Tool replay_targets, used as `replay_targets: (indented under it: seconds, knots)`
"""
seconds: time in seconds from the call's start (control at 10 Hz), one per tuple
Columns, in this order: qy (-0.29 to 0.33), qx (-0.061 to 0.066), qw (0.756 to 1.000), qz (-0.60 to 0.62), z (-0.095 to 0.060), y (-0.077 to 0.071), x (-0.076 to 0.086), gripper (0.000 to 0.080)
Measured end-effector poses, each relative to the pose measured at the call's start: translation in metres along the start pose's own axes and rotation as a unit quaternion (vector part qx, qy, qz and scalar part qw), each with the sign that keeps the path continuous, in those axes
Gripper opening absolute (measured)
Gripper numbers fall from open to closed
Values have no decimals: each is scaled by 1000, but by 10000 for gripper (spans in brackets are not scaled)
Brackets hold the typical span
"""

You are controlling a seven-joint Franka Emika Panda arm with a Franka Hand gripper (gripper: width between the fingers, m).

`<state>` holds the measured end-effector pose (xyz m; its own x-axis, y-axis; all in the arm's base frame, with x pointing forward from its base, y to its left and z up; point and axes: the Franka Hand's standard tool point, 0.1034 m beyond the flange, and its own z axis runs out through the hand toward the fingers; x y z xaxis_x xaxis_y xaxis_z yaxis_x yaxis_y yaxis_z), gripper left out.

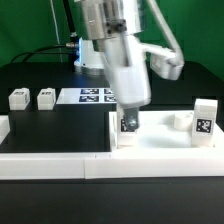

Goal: Assemble square table

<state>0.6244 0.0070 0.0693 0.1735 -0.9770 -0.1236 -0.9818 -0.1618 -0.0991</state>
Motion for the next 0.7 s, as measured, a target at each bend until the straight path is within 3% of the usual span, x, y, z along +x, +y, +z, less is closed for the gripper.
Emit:
replay_targets:
  seconds: [0.1, 0.4, 0.5, 0.7]
  knots:
    - [3, 0, 994, -108, -1, -2, -4, 608]
    - [2, -1, 978, -207, 0, -1, -2, 647]
    - [6, -5, 961, -278, 0, -1, -3, 649]
    - [14, -17, 891, -454, -1, -4, -9, 649]
